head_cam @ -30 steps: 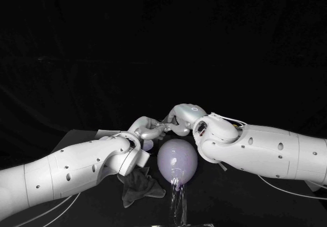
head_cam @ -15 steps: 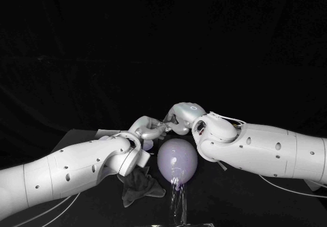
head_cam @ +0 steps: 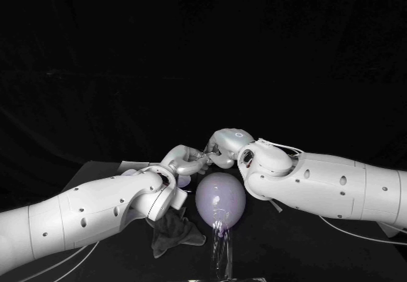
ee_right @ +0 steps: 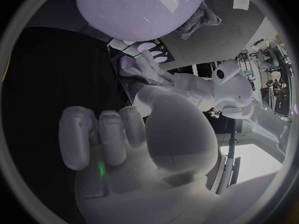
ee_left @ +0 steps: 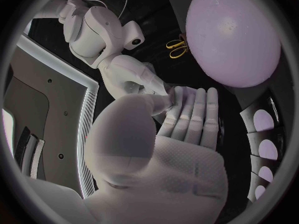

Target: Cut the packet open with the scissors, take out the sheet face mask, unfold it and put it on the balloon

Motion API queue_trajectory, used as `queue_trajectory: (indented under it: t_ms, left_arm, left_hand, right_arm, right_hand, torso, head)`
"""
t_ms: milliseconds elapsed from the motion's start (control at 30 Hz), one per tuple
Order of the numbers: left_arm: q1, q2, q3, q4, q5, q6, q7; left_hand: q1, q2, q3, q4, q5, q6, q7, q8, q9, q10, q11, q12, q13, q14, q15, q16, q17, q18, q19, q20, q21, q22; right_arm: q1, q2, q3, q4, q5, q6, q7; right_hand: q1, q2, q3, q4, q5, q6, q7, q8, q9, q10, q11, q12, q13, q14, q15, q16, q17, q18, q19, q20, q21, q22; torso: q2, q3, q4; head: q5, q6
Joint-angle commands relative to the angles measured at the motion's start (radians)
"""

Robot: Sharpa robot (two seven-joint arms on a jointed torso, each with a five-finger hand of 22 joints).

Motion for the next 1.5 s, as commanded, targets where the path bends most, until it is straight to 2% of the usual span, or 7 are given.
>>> queue_trajectory:
  t_ms: [33,467,833,1067,1333,1467,1500]
  left_arm:
    - [0.003,0.001,0.003,0.011,-0.018,0.009,0.048]
    - [0.003,-0.008,0.003,0.03,-0.025,0.004,0.064]
    - [0.003,-0.015,0.004,0.052,-0.034,0.001,0.075]
    - [0.003,-0.018,0.004,0.064,-0.041,0.002,0.082]
    - [0.003,-0.02,0.004,0.071,-0.044,0.003,0.085]
    - [0.003,-0.021,0.004,0.073,-0.045,0.004,0.087]
    - [0.003,-0.021,0.004,0.073,-0.045,0.004,0.087]
  left_hand:
    - [0.009,0.0,0.002,-0.007,0.003,-0.001,-0.003,0.003,0.001,-0.017,-0.008,-0.007,-0.001,-0.009,0.002,-0.006,-0.002,-0.002,-0.007,-0.002,-0.005,-0.002]
    - [0.011,0.002,0.004,-0.01,0.003,-0.001,-0.006,0.003,0.0,-0.016,-0.008,-0.006,-0.001,-0.012,0.003,-0.009,-0.004,-0.004,-0.009,-0.002,-0.008,-0.004]
    - [0.013,0.003,0.005,-0.012,0.003,-0.001,-0.007,0.003,0.0,-0.016,-0.008,-0.005,0.0,-0.013,0.003,-0.011,-0.006,-0.005,-0.01,-0.002,-0.009,-0.005]
    - [0.014,0.004,0.006,-0.013,0.003,-0.001,-0.008,0.003,0.0,-0.014,-0.008,-0.005,0.0,-0.013,0.003,-0.011,-0.007,-0.006,-0.01,-0.002,-0.01,-0.005]
    - [0.014,0.004,0.006,-0.014,0.003,-0.001,-0.008,0.003,0.0,-0.013,-0.008,-0.005,0.0,-0.013,0.003,-0.011,-0.007,-0.006,-0.01,-0.002,-0.01,-0.005]
    - [0.014,0.004,0.006,-0.014,0.003,-0.001,-0.008,0.003,0.0,-0.013,-0.008,-0.005,0.0,-0.013,0.003,-0.011,-0.007,-0.006,-0.01,-0.002,-0.01,-0.005]
    - [0.014,0.004,0.006,-0.014,0.003,-0.001,-0.008,0.003,0.0,-0.013,-0.008,-0.005,0.0,-0.013,0.003,-0.011,-0.007,-0.006,-0.01,-0.002,-0.01,-0.005]
  right_arm:
    - [-0.001,-0.001,-0.002,-0.008,0.002,0.054,-0.011]
    - [-0.001,-0.005,-0.003,-0.015,0.003,0.087,-0.019]
    - [-0.002,-0.003,-0.004,-0.021,0.011,0.106,-0.01]
    - [-0.002,-0.001,-0.004,-0.026,0.015,0.11,-0.007]
    - [-0.002,-0.002,-0.004,-0.027,0.017,0.091,0.002]
    - [-0.002,-0.005,-0.004,-0.027,0.023,0.044,0.029]
    - [-0.002,-0.006,-0.004,-0.027,0.025,0.03,0.037]
  right_hand:
    - [0.003,-0.007,-0.006,-0.002,-0.004,0.009,0.002,-0.003,-0.001,0.033,0.006,-0.004,0.168,0.105,0.009,0.007,0.263,0.001,0.036,0.005,-0.005,0.222]
    - [0.022,0.006,-0.001,-0.008,-0.004,0.025,-0.003,0.002,-0.001,0.035,0.002,0.0,0.17,0.105,0.006,0.007,0.263,0.001,0.037,0.004,-0.003,0.223]
    - [0.036,0.036,-0.009,-0.005,-0.004,0.099,-0.03,0.038,0.011,0.043,-0.019,0.016,0.177,0.105,-0.011,0.007,0.263,-0.001,0.042,-0.009,0.004,0.226]
    - [0.034,0.033,-0.017,-0.005,-0.004,0.101,-0.032,0.039,0.012,0.043,-0.021,0.014,0.176,0.105,-0.015,0.007,0.263,-0.001,0.041,-0.013,0.004,0.225]
    - [0.035,0.035,-0.02,-0.005,-0.004,0.106,-0.034,0.041,0.013,0.044,-0.023,0.017,0.178,0.105,-0.016,0.007,0.263,-0.002,0.043,-0.015,0.007,0.227]
    - [0.054,0.044,-0.023,-0.016,-0.004,0.139,-0.05,0.063,0.024,0.052,-0.035,0.035,0.187,0.105,-0.025,0.007,0.263,-0.004,0.049,-0.021,0.018,0.23]
    - [0.068,0.046,-0.029,-0.028,-0.004,0.166,-0.063,0.085,0.036,0.058,-0.046,0.049,0.194,0.105,-0.032,0.007,0.263,-0.005,0.051,-0.026,0.021,0.231]
  torso:
    - [0.0,0.0006,-0.0001]
    - [0.0,0.0007,0.0004]
    - [0.0,0.0,0.0005]
    - [0.0,-0.0005,0.0003]
    - [0.0,0.0006,0.0001]
    - [0.0,0.0009,-0.0002]
    - [0.0,0.0007,-0.0002]
  head:
    - [0.0,0.001]
    - [-0.002,-0.001]
    - [-0.005,-0.003]
    - [-0.005,-0.004]
    - [-0.007,-0.004]
    - [-0.008,-0.004]
    - [-0.008,-0.004]
